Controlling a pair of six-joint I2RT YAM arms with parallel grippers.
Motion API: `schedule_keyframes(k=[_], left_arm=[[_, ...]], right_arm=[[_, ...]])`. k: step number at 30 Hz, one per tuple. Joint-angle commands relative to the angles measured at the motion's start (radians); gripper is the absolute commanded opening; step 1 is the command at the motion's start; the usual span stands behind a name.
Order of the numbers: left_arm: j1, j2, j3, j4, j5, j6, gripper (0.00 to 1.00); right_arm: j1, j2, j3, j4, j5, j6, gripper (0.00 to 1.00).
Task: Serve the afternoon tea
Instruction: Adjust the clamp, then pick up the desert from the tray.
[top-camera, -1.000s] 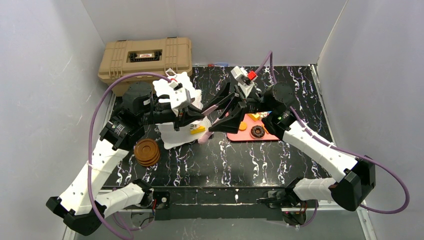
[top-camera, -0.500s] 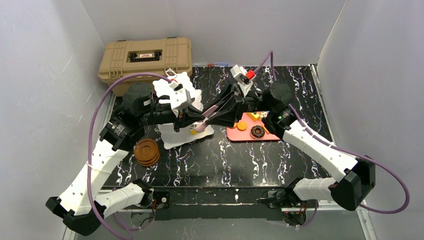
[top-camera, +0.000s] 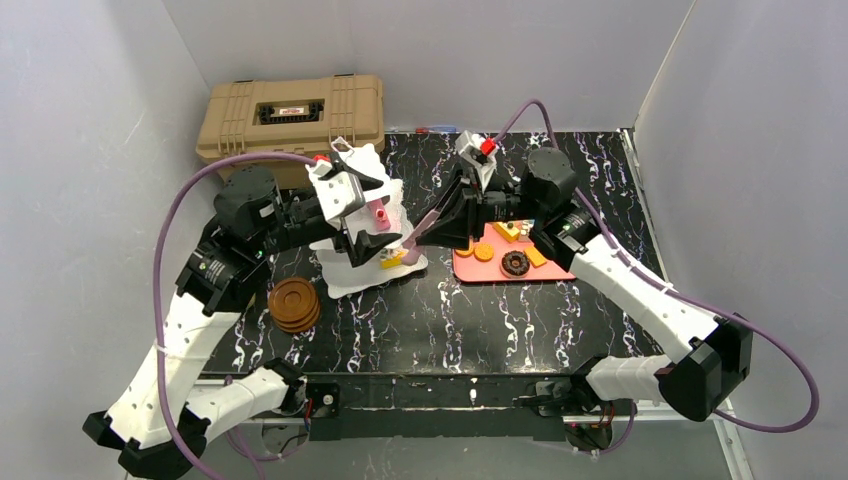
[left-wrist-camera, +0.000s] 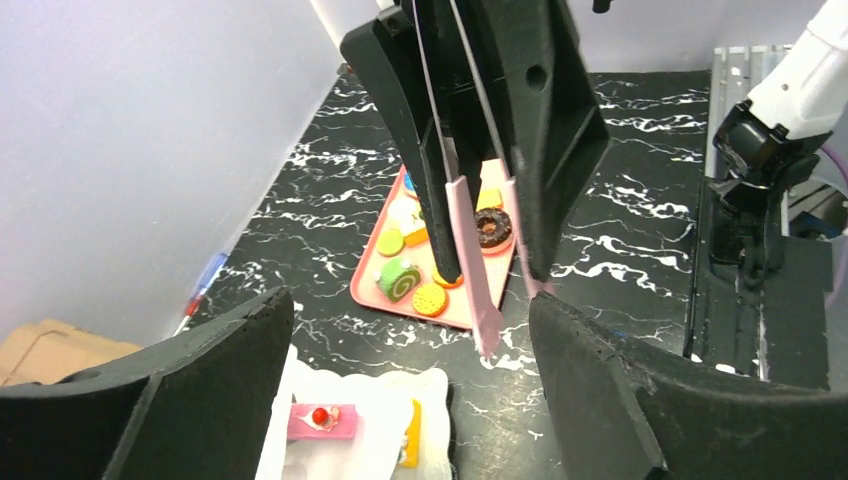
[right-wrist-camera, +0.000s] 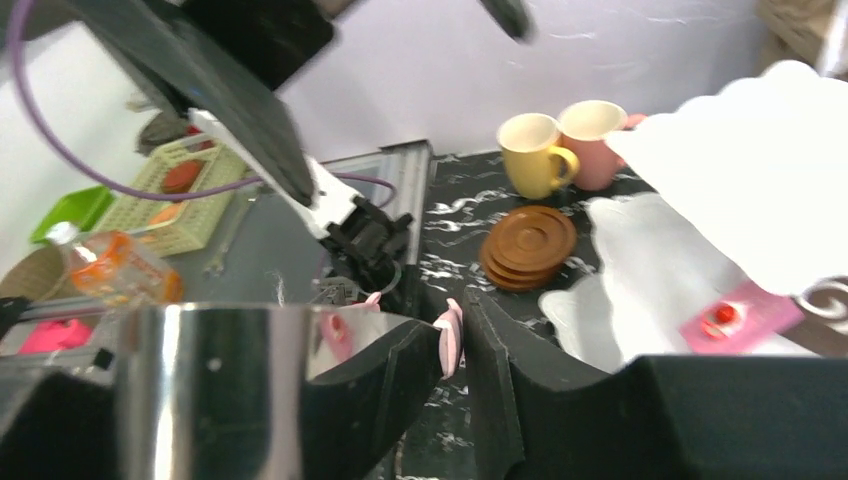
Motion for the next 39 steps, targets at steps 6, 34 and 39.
schedule_keyframes(k=[6, 34, 39], left_arm=[[0.026, -0.018, 0.079, -0.114, -0.129, -0.041, 0.93], [0.102, 0.052, 0.208, -0.181, -0.165, -0.177, 0.95], [0.108, 0.052, 0.21, -0.176, -0.167, -0.174, 0.96]], right_arm=[[-0.098, 0.051, 0.006, -0.25, 0.347, -0.244, 0.53], [-0.263, 0.343, -0.097, -0.049, 0.671, -0.484, 0.61], [-0.281, 0.365, -0.105, -0.025, 0.654, -0.493, 0.63]])
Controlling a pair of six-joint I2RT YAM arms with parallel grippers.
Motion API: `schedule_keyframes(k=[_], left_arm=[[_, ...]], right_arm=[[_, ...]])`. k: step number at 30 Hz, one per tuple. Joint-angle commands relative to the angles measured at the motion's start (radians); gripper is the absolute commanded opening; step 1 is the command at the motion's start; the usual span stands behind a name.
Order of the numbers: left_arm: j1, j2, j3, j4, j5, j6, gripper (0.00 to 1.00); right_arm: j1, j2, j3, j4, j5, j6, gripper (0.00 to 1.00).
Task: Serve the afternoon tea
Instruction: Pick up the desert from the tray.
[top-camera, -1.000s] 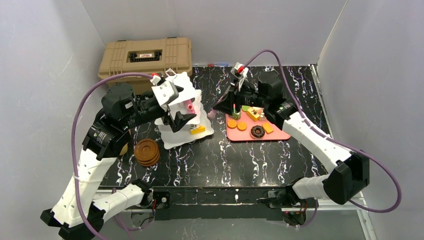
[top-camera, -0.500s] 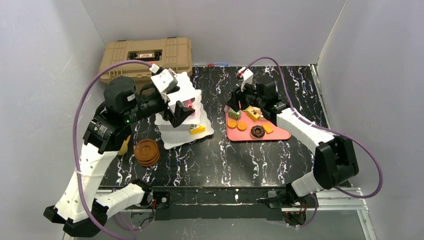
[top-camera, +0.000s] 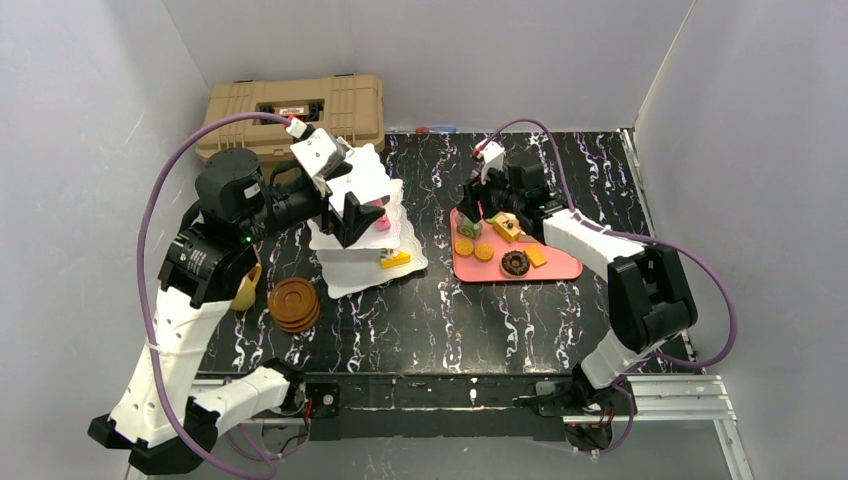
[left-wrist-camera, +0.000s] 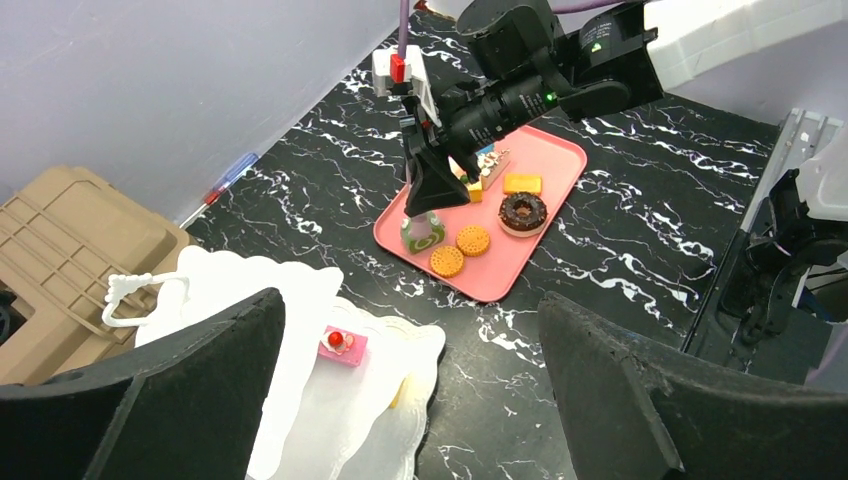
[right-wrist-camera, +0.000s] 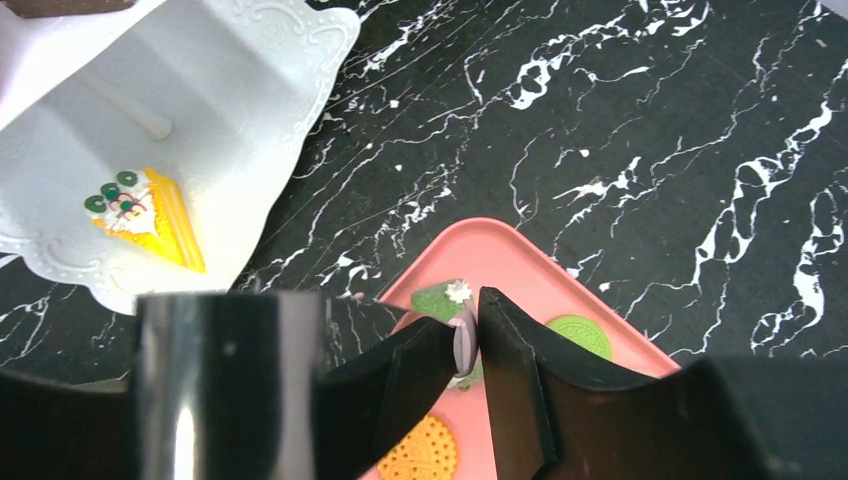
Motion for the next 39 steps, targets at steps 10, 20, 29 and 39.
schedule_keyframes(k=[10, 20, 29, 39], left_arm=[[0.017, -0.005, 0.037, 0.003, -0.005, 0.001, 0.96], [0.023, -0.008, 0.038, 0.007, 0.0, 0.009, 0.96], [0.028, -0.016, 0.021, 0.016, 0.0, 0.015, 0.96], [0.029, -0.023, 0.01, 0.02, 0.0, 0.02, 0.95]], right_arm=[[-0.037, 0.053, -0.007, 0.135, -0.045, -0.018, 0.64], [-0.038, 0.095, -0.026, 0.167, -0.058, -0.013, 0.64], [-0.038, 0.103, -0.057, 0.207, -0.042, -0.017, 0.64], [-0.039, 0.119, -0.072, 0.245, -0.008, -0.038, 0.47]])
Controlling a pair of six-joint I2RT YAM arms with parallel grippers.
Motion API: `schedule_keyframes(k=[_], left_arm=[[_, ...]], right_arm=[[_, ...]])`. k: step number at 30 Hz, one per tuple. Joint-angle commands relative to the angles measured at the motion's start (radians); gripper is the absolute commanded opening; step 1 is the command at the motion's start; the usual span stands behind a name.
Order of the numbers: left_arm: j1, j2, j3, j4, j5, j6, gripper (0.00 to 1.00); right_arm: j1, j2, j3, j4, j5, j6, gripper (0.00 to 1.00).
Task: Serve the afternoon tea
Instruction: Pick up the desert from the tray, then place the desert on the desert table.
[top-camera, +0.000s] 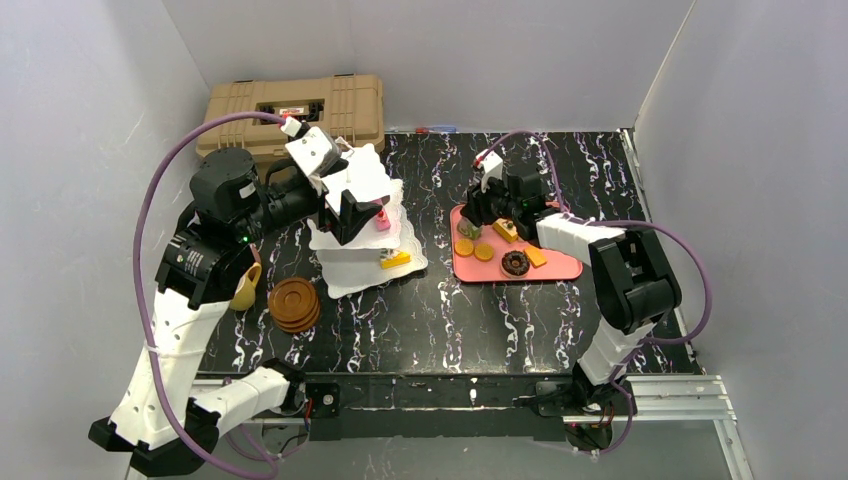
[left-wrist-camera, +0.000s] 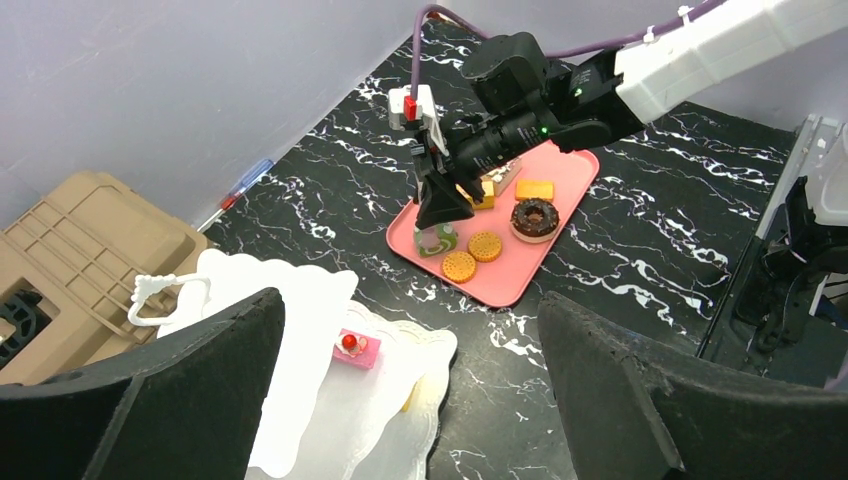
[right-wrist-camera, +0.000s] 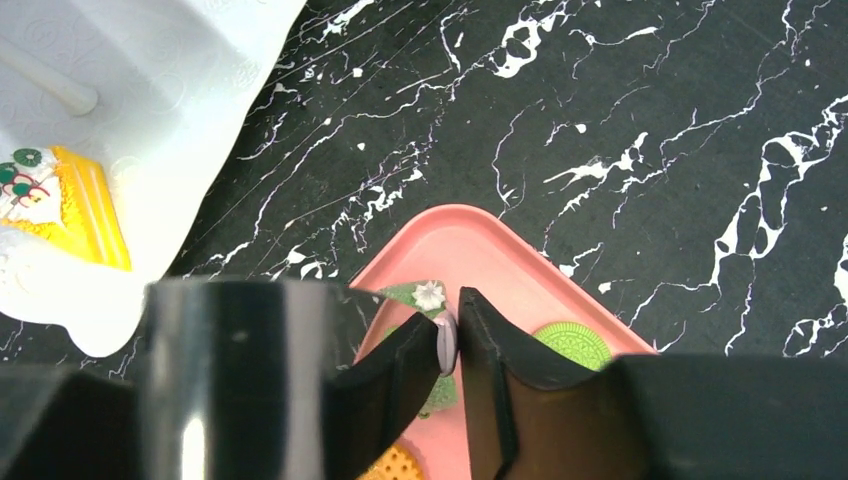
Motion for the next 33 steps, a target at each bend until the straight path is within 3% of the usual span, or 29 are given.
schedule_keyframes(k=[1, 4, 7, 19, 26, 33], left_arm=[[0.009, -0.022, -0.001, 0.013, 0.0, 0.012, 0.95], [0.009, -0.024, -0.003, 0.018, -0.004, 0.009, 0.95], [0.009, -0.026, -0.005, 0.021, -0.007, 0.007, 0.95], [0.01, -0.028, -0.01, 0.023, -0.04, -0.012, 0.94], [0.06, 0.009, -0.001, 0.006, -0.087, -0.027, 0.95], [0.179, 0.072, 0.039, -0.041, -0.076, -0.075, 0.94]], right_arm=[[-0.003, -0.008, -0.018, 0.087, 0.029, -0.014, 0.41], [-0.003, -0.024, -0.036, 0.113, 0.04, -0.013, 0.22], [-0.003, -0.045, -0.044, 0.125, 0.038, -0.003, 0.17], [0.109, -0.271, 0.032, -0.029, 0.035, 0.065, 0.15], [0.346, -0.406, 0.037, -0.04, 0.126, 0.102, 0.17], [0.551, -0.384, 0.048, 0.083, 0.268, 0.116, 0.17]])
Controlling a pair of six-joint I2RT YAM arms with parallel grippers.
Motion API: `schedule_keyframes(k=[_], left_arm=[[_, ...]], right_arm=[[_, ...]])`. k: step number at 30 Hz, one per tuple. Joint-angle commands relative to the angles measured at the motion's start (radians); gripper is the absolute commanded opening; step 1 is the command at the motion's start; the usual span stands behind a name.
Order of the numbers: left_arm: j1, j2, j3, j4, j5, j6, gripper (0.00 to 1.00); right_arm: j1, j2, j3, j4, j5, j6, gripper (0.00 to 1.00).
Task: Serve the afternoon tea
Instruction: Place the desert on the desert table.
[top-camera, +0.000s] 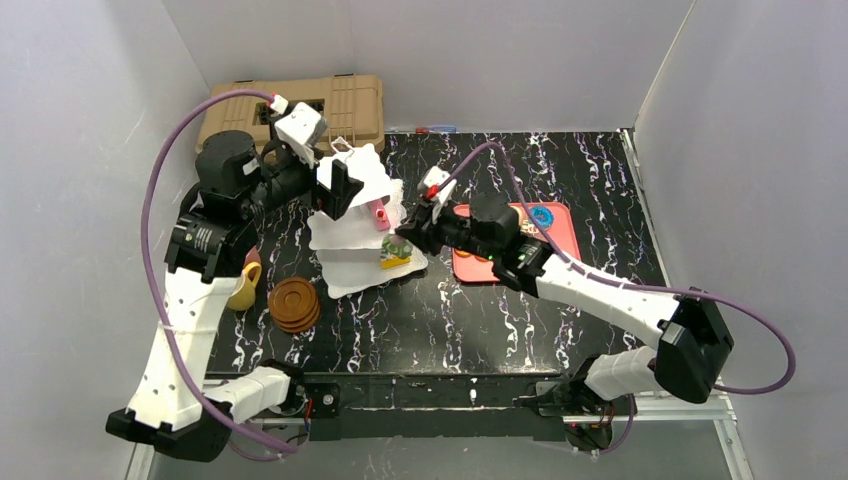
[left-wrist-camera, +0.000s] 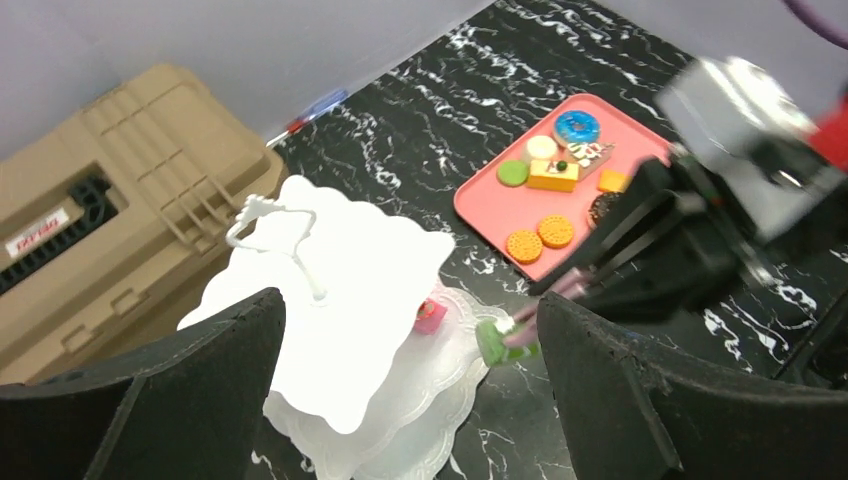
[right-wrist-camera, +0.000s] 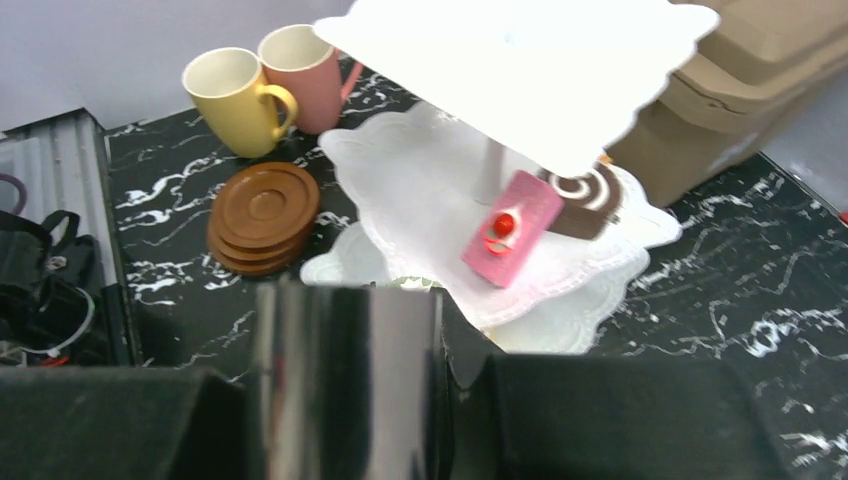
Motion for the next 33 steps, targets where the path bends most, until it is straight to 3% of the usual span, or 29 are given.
schedule_keyframes(k=[1, 12, 20, 33], left_arm=[[0.066, 0.024, 0.041, -0.035, 0.007, -0.043, 0.94], [0.103, 0.013, 0.03, -0.031, 0.043, -0.041, 0.94], [0.105, -0.006, 0.003, -0.02, 0.058, -0.034, 0.94], [0.107, -0.023, -0.01, -0.017, 0.063, -0.032, 0.94]], right_arm=[[0.097, 0.026, 0.046, 0.159, 0.153, -0.016, 0.17], [0.149, 0.196, 0.075, 0.479, 0.296, -0.085, 0.17], [0.151, 0.284, 0.096, 0.589, 0.331, -0.089, 0.19], [0.157, 0.38, 0.087, 0.658, 0.344, -0.074, 0.39]])
